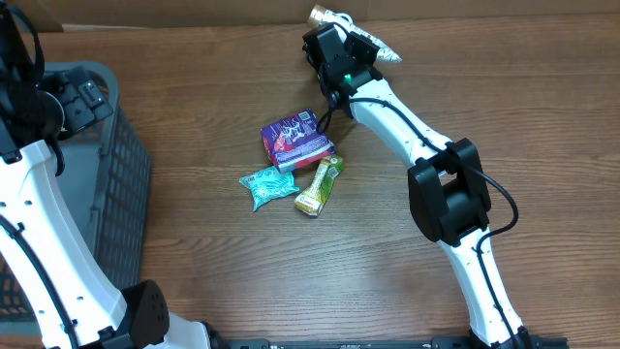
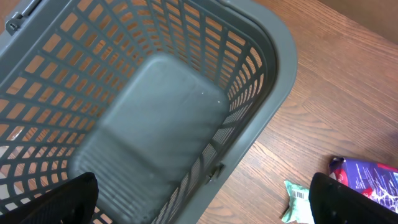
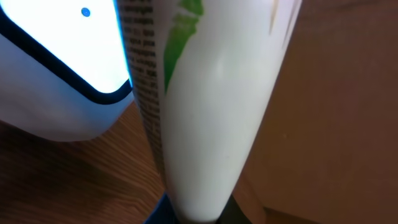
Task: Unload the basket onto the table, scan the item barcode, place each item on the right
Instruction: 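Carry the white tube up to the white scanner with the right gripper, then move the tube away and set it on the table's right side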
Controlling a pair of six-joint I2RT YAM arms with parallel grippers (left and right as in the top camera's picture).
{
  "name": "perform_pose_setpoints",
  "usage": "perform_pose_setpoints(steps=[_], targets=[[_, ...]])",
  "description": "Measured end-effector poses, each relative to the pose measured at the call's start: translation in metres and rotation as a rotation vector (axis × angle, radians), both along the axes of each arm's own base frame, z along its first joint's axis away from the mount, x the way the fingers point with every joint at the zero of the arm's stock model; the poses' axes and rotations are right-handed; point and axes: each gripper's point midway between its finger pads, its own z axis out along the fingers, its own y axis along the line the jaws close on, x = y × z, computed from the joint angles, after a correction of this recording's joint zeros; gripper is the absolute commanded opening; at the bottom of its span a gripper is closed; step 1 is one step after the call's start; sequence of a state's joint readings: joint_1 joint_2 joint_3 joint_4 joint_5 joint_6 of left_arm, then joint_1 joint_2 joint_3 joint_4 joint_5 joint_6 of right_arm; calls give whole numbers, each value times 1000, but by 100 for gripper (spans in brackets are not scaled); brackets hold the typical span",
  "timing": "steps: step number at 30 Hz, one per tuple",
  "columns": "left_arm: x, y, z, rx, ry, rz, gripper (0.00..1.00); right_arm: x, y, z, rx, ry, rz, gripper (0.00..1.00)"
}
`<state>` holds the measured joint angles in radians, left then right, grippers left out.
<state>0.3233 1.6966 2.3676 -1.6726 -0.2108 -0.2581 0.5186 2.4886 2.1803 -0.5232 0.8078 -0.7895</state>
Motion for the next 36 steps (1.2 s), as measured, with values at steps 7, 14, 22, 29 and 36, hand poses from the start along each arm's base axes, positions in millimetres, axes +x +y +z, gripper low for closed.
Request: perform_pose_setpoints(steps=[7, 14, 22, 29, 36], targets=[[0, 0, 0, 0, 0, 0, 99, 1, -1, 0, 0, -2, -2, 4], [0, 0, 0, 0, 0, 0, 100, 0, -4, 1, -4, -9, -21, 4], [0, 0, 0, 0, 0, 0, 100, -62, 10, -25, 42, 258, 2, 4], [0, 0, 0, 0, 0, 0, 99, -155, 26, 101, 685, 366, -89, 4], [0, 0, 0, 0, 0, 0, 100, -205, -147, 187, 1122, 116, -808, 4]])
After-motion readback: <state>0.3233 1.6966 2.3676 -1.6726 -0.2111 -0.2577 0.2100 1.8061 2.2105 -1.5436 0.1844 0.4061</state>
